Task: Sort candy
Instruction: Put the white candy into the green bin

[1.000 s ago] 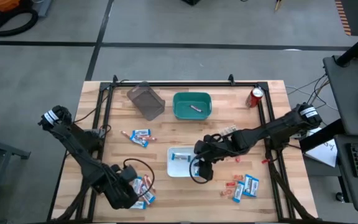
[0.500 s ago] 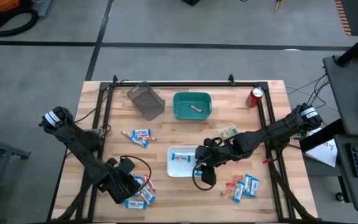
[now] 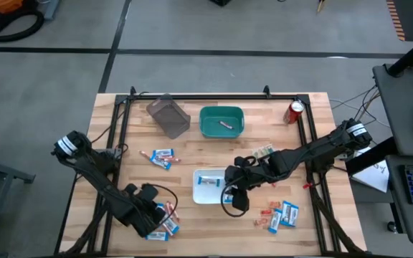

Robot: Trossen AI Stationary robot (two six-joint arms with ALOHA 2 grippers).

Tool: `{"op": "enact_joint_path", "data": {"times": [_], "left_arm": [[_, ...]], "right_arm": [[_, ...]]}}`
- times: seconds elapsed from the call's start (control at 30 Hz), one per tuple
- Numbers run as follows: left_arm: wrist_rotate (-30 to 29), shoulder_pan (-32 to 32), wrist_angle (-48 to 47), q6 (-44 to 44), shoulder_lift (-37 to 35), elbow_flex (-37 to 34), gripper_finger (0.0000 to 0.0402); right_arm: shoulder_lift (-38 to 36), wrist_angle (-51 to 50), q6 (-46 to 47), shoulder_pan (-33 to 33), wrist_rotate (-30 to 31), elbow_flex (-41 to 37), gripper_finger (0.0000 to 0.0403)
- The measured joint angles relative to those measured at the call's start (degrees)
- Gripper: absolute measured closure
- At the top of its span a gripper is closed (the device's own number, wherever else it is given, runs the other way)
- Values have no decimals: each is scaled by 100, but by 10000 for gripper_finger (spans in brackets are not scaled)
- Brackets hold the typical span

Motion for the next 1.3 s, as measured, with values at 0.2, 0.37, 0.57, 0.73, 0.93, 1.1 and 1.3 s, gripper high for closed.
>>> {"op": "enact_joint_path", "data": {"times": [0.2, 0.37, 0.57, 0.73, 0.93, 1.1, 1.3], "left_arm": [[-7, 4, 11, -25, 263, 0, 304], [-11, 4, 53, -38, 460, 1, 304], [-35, 4, 85, -34, 578, 13, 318], [-24, 4, 126, -21, 535, 13, 359], [3, 4, 107, 168, 421, 2, 390], [-183, -18, 113, 540, 66, 2, 390], [-1025, -35, 138, 1301, -653, 2, 392]], "right_arm": [[0, 32, 0, -7, 2, 0, 268], [0, 33, 2, -9, 7, 0, 266], [0, 37, 1, -9, 157, 0, 269], [0, 83, -73, -9, 312, 0, 270], [0, 168, -103, -9, 1152, 0, 276], [0, 411, -290, -11, 1569, -2, 279], [0, 991, -725, -9, 1652, -46, 276]]}}
